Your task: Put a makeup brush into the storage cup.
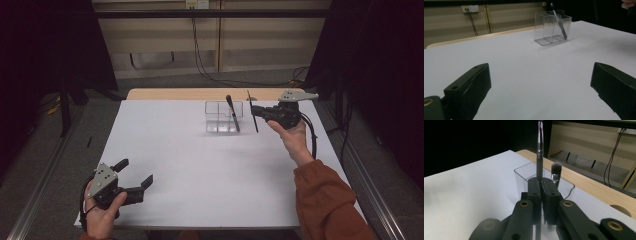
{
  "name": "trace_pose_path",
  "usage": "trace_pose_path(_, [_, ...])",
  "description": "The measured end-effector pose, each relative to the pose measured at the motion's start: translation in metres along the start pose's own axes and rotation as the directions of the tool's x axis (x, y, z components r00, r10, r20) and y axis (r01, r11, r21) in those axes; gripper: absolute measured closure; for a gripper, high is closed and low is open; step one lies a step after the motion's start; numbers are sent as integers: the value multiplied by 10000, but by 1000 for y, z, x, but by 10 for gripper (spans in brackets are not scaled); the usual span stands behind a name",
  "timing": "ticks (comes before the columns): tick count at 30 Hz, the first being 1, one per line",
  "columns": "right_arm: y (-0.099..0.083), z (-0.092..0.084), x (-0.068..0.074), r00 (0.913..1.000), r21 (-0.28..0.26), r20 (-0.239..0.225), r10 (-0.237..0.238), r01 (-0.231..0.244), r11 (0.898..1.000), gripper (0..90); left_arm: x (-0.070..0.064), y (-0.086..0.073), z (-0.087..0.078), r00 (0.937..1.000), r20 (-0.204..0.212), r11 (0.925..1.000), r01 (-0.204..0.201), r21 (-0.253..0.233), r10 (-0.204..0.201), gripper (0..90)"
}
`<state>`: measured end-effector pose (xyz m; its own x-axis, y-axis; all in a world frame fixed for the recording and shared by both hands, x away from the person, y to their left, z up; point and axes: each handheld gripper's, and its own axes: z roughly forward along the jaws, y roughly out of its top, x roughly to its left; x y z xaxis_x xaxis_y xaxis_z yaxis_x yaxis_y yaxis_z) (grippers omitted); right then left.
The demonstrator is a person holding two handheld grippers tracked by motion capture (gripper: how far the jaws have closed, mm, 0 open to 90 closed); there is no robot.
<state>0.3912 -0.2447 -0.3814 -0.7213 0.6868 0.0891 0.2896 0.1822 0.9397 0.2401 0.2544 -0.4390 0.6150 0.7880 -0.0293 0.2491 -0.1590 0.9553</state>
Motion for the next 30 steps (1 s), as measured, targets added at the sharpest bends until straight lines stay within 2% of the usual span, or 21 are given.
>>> trace_pose_path(13, [9, 21, -4, 9998, -123, 134, 151, -149, 9998, 858, 0, 0, 0, 10000, 22, 10000, -40, -5, 40, 30])
trace_pose_path(30, [24, 37, -4, 9991, -308, 387, 152, -140, 9994, 858, 0, 0, 0, 10000, 43, 10000, -60, 2, 60, 30])
